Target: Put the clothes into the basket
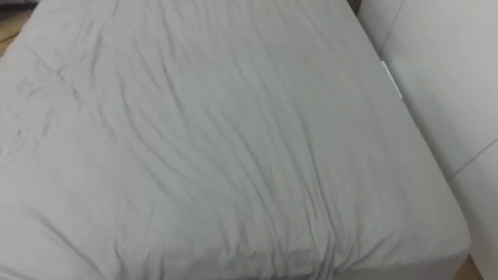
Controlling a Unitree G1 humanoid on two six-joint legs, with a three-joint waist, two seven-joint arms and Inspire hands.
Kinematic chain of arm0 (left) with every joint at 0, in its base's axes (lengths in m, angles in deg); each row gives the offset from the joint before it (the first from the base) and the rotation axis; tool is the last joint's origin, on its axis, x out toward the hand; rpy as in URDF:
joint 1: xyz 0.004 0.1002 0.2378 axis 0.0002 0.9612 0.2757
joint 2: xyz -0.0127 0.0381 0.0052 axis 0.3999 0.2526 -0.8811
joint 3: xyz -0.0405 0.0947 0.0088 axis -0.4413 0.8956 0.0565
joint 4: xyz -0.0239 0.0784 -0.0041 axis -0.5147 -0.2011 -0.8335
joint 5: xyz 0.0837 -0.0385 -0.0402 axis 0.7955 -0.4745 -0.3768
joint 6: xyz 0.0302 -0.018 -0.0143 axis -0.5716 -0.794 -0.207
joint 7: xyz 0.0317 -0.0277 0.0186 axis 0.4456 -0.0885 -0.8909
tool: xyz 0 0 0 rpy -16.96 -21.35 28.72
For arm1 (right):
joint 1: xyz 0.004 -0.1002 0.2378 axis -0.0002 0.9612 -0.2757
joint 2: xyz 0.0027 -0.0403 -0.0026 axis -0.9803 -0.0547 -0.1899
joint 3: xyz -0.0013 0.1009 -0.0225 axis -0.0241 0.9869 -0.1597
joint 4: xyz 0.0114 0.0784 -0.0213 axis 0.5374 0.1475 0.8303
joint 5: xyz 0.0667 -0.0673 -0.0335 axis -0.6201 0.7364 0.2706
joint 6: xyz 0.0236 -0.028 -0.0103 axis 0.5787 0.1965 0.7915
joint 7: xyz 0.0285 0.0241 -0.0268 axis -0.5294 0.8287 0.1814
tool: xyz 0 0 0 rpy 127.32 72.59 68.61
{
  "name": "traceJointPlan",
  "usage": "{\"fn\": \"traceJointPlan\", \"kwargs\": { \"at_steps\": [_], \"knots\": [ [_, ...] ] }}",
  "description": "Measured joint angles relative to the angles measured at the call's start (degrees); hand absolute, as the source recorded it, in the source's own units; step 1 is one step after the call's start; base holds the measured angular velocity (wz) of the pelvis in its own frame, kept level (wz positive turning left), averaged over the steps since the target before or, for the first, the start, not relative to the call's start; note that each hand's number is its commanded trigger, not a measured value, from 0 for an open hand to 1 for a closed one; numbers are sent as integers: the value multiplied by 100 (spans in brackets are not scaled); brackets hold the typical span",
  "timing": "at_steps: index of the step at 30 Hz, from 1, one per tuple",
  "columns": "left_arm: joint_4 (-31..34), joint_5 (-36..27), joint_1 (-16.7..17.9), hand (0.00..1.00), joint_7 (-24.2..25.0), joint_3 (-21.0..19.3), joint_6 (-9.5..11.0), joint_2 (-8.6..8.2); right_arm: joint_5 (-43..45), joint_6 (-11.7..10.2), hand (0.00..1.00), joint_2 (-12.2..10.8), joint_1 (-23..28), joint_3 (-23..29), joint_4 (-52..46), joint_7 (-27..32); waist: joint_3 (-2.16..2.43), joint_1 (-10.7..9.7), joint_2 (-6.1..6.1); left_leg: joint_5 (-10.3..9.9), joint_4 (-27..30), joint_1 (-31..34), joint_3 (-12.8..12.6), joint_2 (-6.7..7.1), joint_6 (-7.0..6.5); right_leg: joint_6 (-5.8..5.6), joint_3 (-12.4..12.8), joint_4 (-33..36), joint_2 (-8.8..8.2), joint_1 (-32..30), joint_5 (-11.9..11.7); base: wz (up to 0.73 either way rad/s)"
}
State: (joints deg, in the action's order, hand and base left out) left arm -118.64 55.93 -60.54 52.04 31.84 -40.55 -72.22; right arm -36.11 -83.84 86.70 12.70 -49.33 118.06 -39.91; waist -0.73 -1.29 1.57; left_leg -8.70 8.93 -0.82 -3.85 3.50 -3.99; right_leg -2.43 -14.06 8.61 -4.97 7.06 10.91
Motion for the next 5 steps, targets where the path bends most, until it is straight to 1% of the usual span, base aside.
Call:
{"fn": "traceJointPlan", "kwargs": {
  "at_steps": [2, 5],
  "knots": [
    [35, 0, 21, 0, -24, -9, -1, 12, 16, 50, 0, -8, 3, 0, 5, -19, -15, 4, 34, 0, 1, -25, 7, 7, 0, 0, -4, 0, -1, 23, 0, 2],
    [60, 65, 40, 0, -56, -16, -1, 13, 5, 50, 0, -9, 21, -4, 5, -16, -13, 16, 56, -2, -3, -69, 12, 3, -3, 0, 21, 0, -1, 39, 0, 0]
  ]
}}
